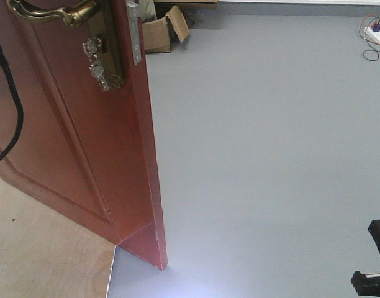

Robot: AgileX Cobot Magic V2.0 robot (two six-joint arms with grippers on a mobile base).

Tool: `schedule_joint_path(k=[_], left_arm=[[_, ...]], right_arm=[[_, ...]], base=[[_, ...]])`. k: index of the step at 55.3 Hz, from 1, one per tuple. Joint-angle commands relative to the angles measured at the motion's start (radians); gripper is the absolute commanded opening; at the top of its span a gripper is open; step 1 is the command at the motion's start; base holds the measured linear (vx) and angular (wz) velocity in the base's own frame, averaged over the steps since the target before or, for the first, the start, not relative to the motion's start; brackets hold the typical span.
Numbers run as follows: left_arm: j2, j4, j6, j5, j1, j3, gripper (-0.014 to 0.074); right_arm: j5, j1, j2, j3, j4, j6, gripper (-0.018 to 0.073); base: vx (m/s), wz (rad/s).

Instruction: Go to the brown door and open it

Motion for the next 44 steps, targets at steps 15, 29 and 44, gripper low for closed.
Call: schedule_joint_path(k=[15,29,44], left_arm=[[-0.022,-0.006,0.001,-0.075,-0.004,-0.031,0.0136],[-0.022,-0.006,0.001,-0.075,-0.004,-0.031,0.0136],[-0.022,-0.006,0.001,-0.074,-0.004,-0.031,0.0136]], right_arm=[[-0.076,0.002,-0.006,0.004,-0.003,-0.006,0.0],[-0.076,0.002,-0.006,0.004,-0.003,-0.006,0.0],[-0.077,0.002,-0.006,0.004,-0.003,-0.006,0.0]], base=[[0.16,-0.01],[0.19,-0.03],[0.19,-0.02]])
